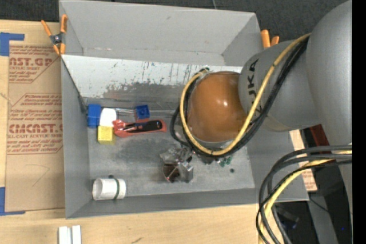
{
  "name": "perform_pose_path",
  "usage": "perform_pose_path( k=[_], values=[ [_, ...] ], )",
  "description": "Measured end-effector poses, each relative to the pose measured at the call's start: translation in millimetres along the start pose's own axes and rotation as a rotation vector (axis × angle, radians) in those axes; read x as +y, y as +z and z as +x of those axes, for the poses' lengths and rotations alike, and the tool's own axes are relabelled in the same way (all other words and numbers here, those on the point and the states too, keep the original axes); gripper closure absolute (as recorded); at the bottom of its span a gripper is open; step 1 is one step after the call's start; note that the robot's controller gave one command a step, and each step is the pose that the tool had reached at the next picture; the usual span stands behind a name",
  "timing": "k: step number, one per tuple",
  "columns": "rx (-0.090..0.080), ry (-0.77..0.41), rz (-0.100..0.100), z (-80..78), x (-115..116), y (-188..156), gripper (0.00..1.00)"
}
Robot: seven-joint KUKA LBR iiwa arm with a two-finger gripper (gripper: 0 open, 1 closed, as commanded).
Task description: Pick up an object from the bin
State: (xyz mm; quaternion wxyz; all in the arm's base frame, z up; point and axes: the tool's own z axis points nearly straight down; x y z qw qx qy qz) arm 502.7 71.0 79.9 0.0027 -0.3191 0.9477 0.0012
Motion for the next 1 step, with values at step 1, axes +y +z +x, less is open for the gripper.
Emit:
perform_pose_path(
  k=[1],
  values=[
    [0.005,0.000,-0.003,1.4,1.3,-19.5,1.00]
  ],
)
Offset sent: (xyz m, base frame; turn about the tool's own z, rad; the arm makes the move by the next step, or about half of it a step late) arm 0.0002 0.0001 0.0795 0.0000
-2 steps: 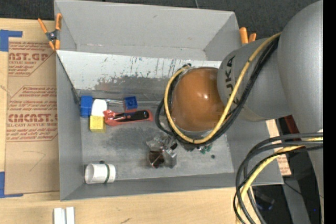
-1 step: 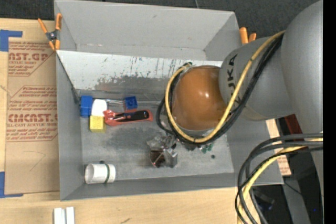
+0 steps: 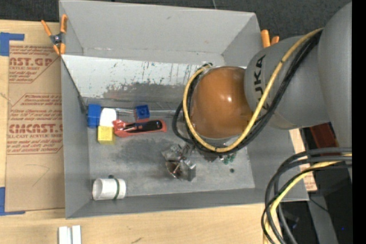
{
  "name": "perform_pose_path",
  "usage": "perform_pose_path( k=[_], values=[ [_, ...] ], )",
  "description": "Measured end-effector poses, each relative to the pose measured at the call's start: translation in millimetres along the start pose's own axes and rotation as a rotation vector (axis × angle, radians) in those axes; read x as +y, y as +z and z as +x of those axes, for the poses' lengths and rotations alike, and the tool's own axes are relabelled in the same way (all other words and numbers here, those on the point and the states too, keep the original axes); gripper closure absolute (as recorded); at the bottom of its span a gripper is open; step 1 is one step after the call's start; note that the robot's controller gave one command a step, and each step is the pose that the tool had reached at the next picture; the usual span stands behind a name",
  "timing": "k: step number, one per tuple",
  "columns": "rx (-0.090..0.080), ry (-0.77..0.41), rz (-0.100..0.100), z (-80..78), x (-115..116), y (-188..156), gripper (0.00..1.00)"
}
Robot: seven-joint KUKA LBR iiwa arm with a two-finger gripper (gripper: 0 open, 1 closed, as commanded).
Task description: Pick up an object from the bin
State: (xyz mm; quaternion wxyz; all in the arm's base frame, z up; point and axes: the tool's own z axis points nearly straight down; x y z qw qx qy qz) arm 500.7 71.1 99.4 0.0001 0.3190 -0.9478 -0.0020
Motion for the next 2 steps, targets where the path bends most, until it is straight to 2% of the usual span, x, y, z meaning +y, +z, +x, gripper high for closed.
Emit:
perform_pose_path(
  k=[2],
  values=[
    [-0.006,0.000,0.003,-1.9,-0.6,-32.4,1.00]
  ],
)
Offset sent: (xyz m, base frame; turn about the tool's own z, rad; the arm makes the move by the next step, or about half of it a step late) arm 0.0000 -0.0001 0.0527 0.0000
